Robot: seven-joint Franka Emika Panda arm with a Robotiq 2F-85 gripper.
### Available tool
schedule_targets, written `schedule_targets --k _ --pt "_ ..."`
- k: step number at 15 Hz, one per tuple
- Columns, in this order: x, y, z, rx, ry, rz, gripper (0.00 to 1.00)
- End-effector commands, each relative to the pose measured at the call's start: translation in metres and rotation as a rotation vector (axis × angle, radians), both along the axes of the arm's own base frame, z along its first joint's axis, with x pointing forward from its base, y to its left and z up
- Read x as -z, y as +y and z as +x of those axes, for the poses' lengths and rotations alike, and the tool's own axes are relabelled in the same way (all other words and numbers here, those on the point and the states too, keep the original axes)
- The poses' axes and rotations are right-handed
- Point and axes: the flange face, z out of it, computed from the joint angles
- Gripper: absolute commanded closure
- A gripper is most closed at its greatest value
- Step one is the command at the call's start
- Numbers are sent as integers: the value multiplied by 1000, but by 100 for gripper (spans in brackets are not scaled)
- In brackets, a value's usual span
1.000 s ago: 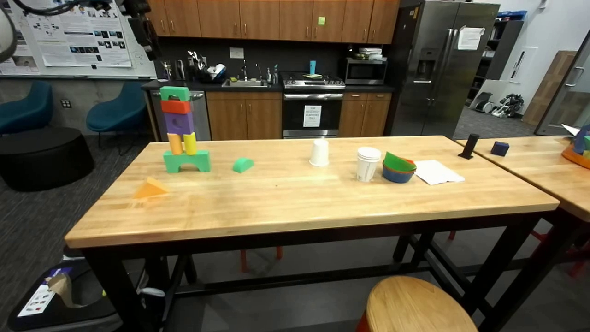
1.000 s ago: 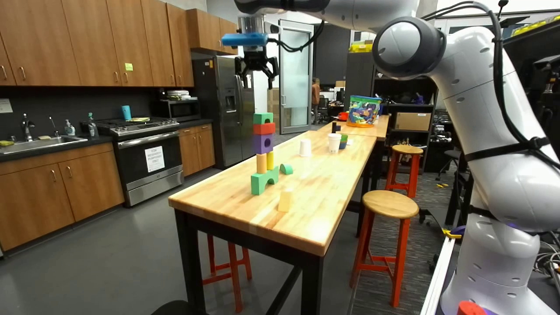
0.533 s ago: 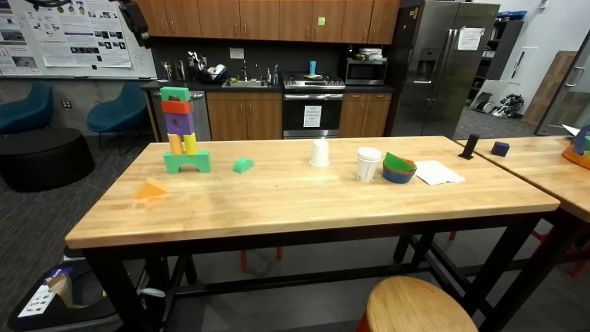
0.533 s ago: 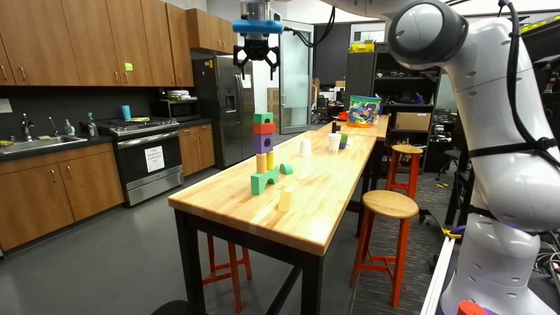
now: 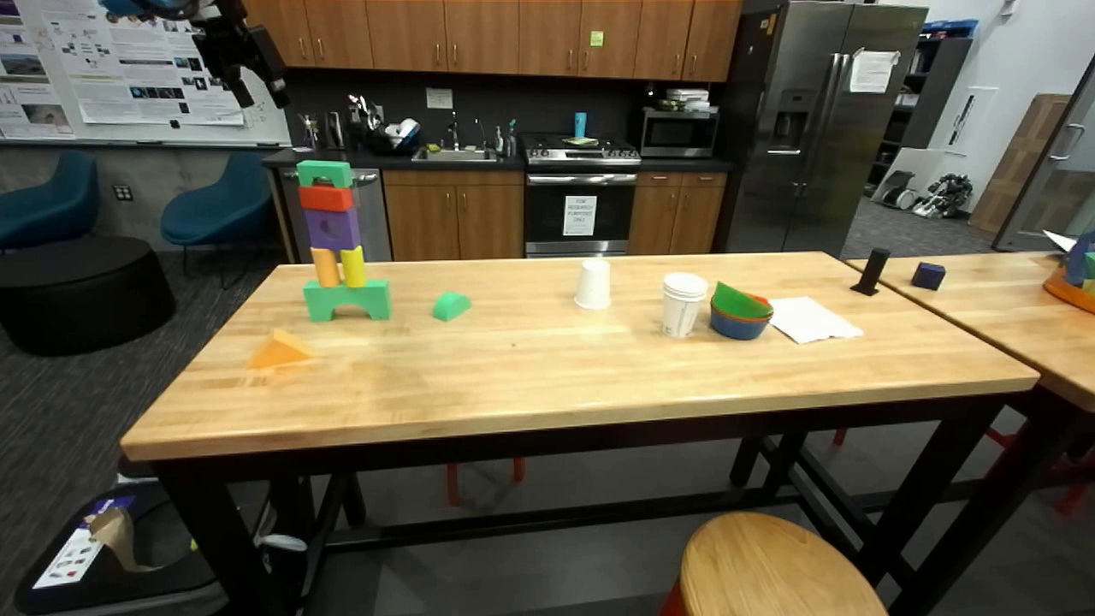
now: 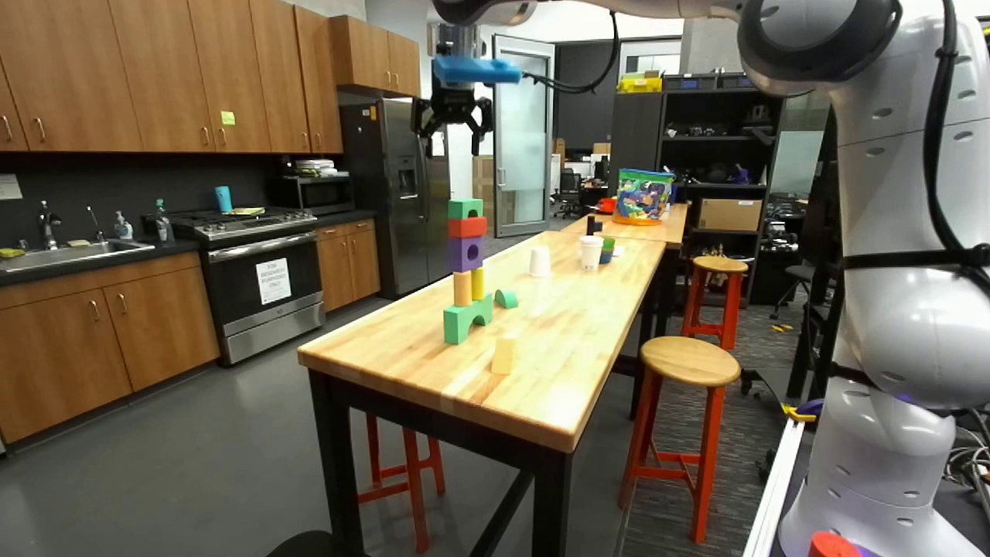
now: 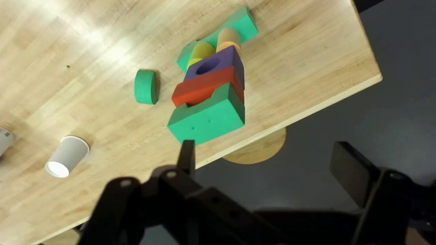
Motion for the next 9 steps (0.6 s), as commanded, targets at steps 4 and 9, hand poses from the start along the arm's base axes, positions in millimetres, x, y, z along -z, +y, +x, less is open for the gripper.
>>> schedule_targets --k 4,9 --pt "5 -1 -7 -30 2 -10 0" --pt "12 4 -6 -36 25 -11 0"
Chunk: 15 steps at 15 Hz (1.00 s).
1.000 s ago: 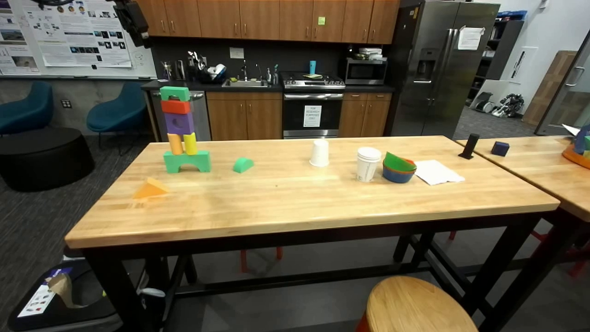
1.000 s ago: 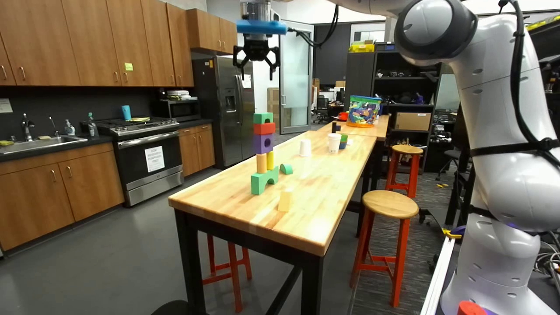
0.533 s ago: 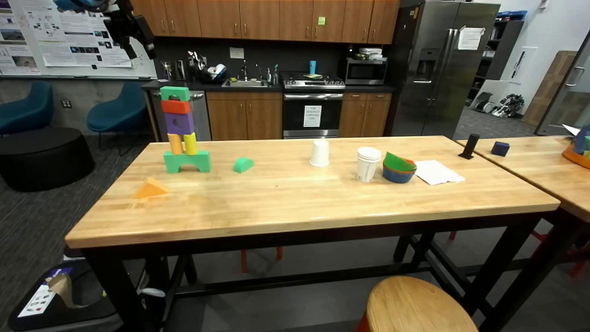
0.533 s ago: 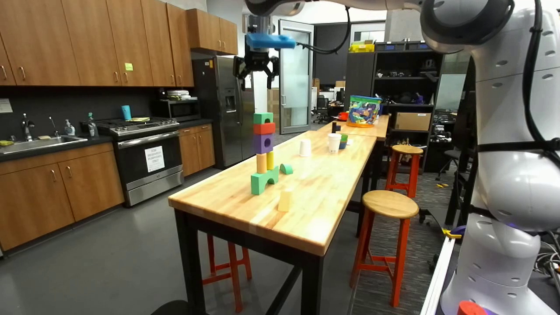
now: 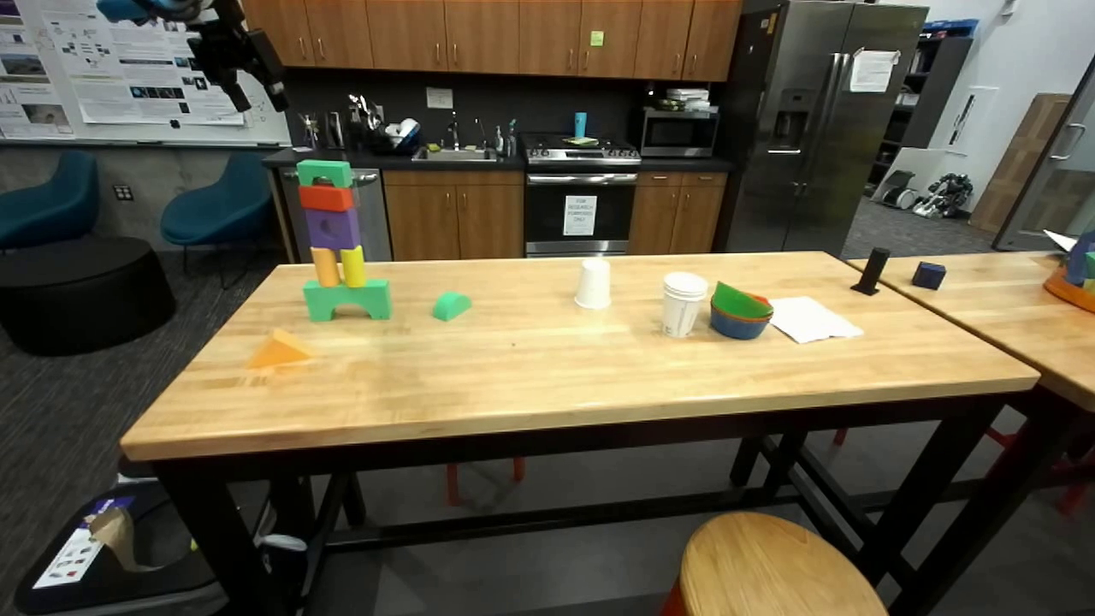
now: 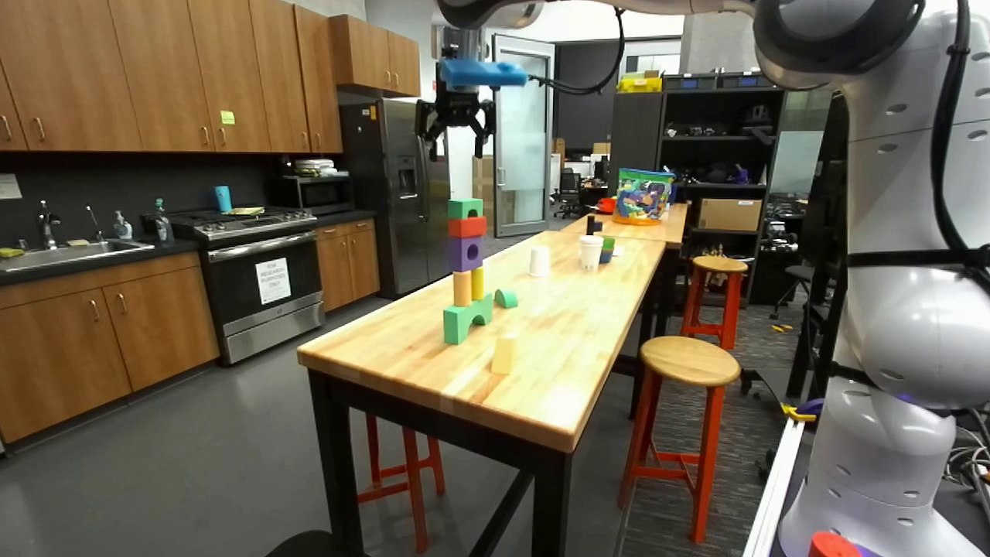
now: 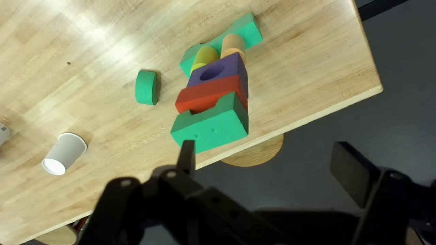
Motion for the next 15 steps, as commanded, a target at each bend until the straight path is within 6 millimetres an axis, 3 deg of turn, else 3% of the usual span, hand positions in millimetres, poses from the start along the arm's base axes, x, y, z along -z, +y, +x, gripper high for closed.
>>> schedule_targets --k 1,7,11,15 --pt "10 7 6 -11 21 3 0" --pt "14 9 12 -227 36 18 0" --pt "-4 -5 -4 -377 55 7 0" --pt "-11 -22 -16 -377 73 -39 0"
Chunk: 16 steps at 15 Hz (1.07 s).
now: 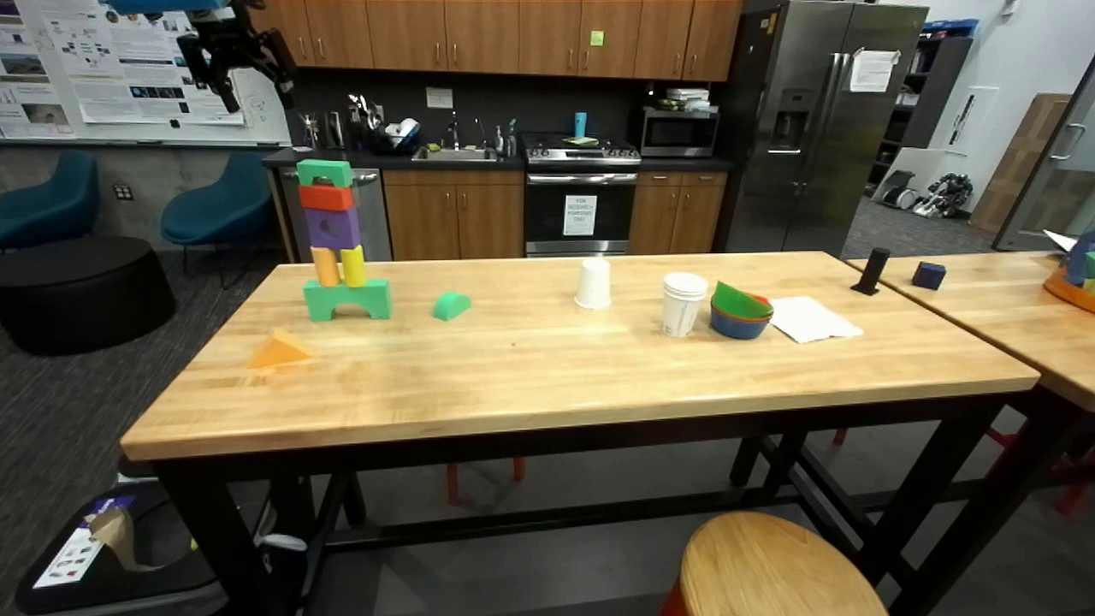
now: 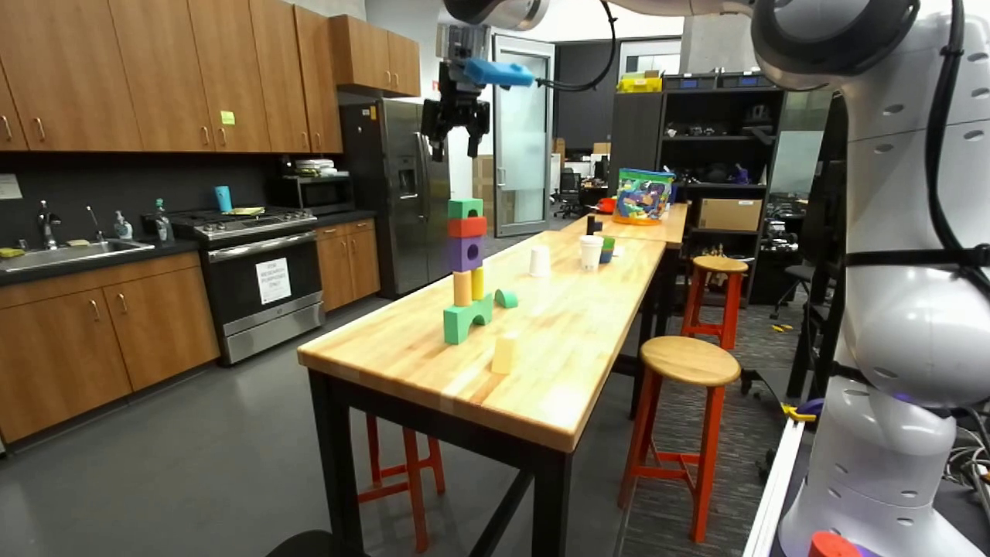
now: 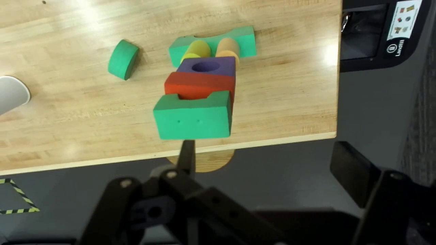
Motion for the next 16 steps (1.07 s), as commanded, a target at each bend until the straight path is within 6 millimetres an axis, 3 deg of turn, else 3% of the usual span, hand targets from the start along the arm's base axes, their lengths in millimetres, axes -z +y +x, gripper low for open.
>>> schedule_targets --k 1,8,11,16 --pt "-9 -15 -19 3 18 -33 0" --pt "5 -32 -44 121 39 -28 0" --pt "11 -37 -67 187 33 -23 0" --pt "22 -42 -121 303 30 8 0"
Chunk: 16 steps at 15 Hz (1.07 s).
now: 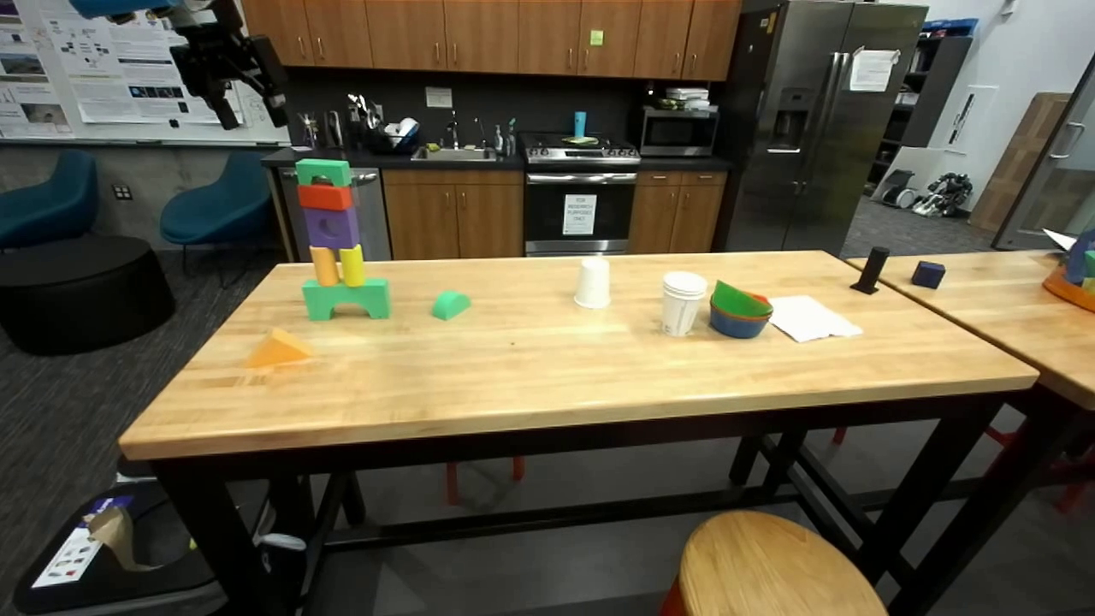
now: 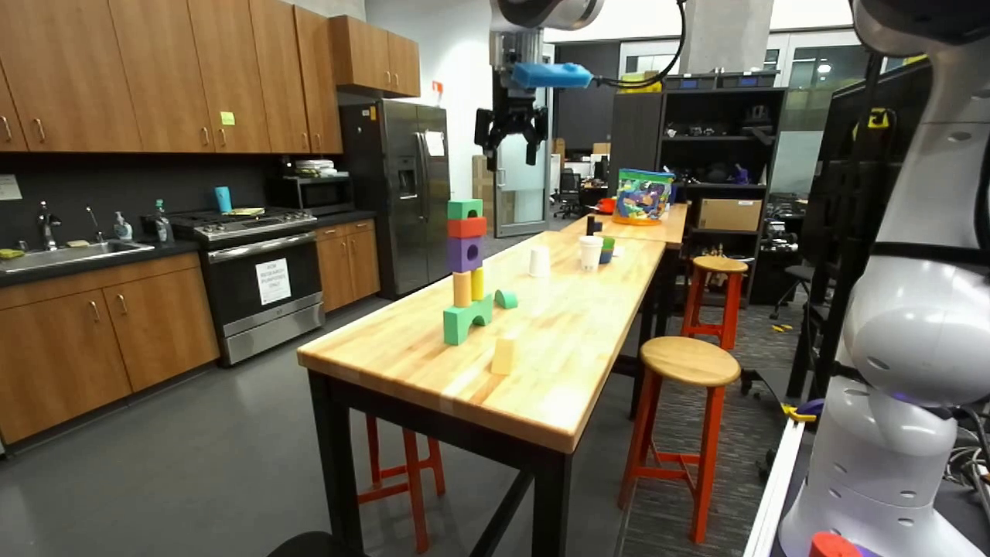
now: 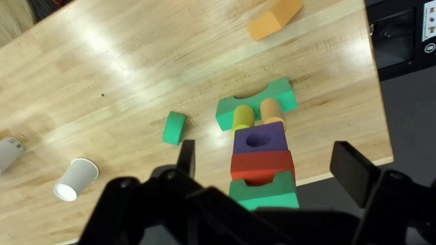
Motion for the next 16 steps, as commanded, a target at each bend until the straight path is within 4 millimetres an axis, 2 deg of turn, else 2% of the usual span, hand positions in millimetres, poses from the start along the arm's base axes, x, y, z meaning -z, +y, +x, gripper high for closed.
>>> schedule_targets --k 1,3,4,6,8,16 --pt "9 0 -53 80 -31 8 0" --pt "15 3 -69 103 -45 -5 0" --pt "10 1 -44 75 -13 5 0" --pt "14 3 -60 89 -22 5 0" --pt "15 3 -66 92 -27 5 0" --pt "19 2 -65 63 0 15 0"
